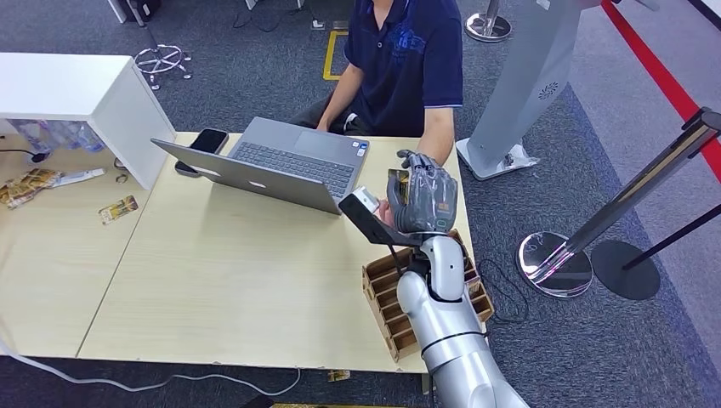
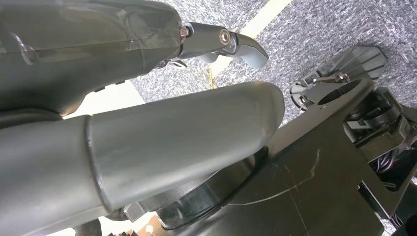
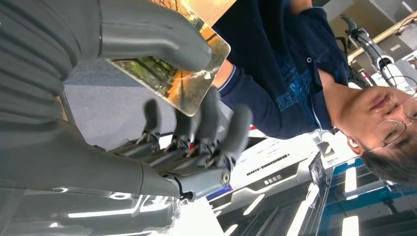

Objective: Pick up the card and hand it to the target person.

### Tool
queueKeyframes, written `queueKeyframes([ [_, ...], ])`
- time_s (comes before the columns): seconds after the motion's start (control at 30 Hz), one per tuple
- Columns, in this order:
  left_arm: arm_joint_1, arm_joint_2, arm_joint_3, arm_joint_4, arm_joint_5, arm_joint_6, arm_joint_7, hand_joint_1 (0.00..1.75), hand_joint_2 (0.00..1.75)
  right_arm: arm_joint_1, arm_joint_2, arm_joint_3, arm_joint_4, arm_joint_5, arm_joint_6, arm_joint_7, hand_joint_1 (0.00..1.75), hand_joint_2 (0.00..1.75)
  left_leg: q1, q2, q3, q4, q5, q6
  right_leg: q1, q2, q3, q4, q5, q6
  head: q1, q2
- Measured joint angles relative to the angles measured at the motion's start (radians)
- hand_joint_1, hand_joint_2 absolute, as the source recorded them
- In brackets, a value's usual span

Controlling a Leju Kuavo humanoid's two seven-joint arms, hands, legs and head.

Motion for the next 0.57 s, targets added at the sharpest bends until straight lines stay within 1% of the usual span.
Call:
queueKeyframes([
  [0.2, 0.002, 0.000, 0.002, 0.000, 0.003, 0.002, 0.000, 0.00, 0.00, 0.007, 0.000, 0.018, -0.056, -0.049, 0.000, -0.020, 0.00, 1.75, 0.000, 0.000, -0.001, 0.001, 0.000, 0.000, 0.000, 0.000, -0.001, 0.001, 0.000, 0.000, 0.000, 0.000],
  [0.57, 0.023, 0.009, 0.021, -0.002, 0.024, 0.016, -0.014, 0.00, 0.00, 0.084, 0.000, 0.033, -0.289, -0.255, 0.000, -0.145, 0.00, 1.75, 0.000, 0.000, -0.002, 0.002, -0.001, 0.000, 0.000, 0.000, -0.002, 0.002, -0.001, 0.000, 0.000, 0.000],
])
